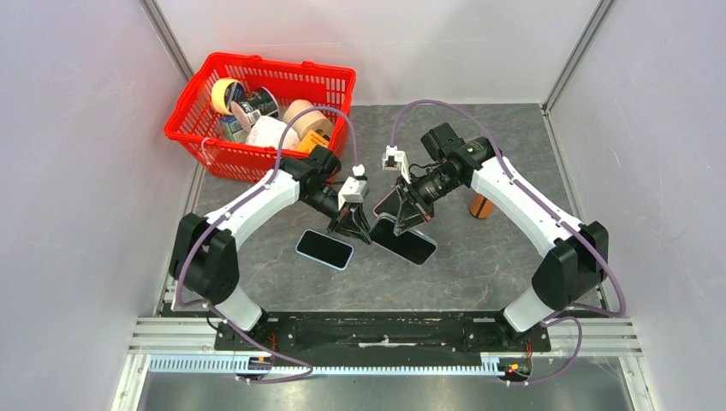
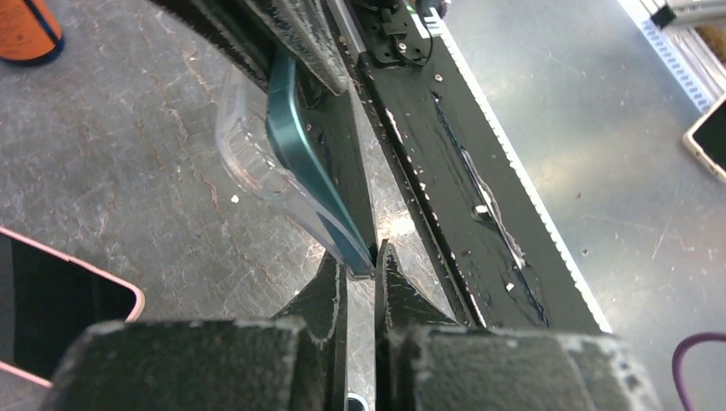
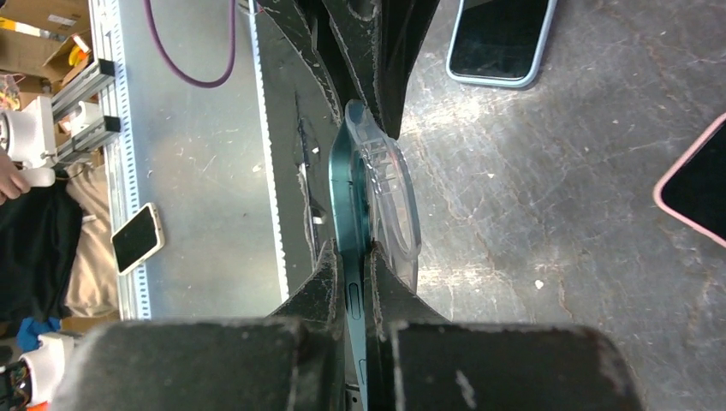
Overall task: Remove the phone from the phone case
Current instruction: Remove the phone case from the phone.
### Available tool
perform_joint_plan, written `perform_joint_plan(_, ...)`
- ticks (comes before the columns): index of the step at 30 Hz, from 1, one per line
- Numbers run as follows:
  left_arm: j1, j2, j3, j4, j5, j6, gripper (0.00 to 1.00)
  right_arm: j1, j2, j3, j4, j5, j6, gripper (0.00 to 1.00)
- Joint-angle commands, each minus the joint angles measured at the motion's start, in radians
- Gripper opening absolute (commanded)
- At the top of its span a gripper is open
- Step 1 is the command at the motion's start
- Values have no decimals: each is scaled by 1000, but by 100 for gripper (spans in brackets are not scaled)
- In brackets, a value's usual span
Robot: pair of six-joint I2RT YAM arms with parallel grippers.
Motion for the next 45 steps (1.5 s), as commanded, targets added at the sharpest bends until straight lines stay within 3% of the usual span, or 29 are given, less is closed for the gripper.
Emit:
perform_joint_plan(1,-58,27,65,-362,-26,530,2,-31,13,69,19,-51,18,0)
perform_joint_plan(9,-88,46,139,-357,-105,577,2,-31,26,68,10,-73,19,0)
perform_joint_plan(20,-129,19,139,-232,-170,536,2,-31,42,50,11,-96,18,0)
perform_joint_plan(29,-118,0,116,-106,-180,373,2,-31,32,33,12,-77,11,0)
perform_joint_plan(38,5,-24,47,-134,-165,305,2,-52,-13,29,16,-34,15,0)
perform_joint_plan(45,25,-12,39,-252,-234,250,2,-113,-57,-4,96,4,102,0)
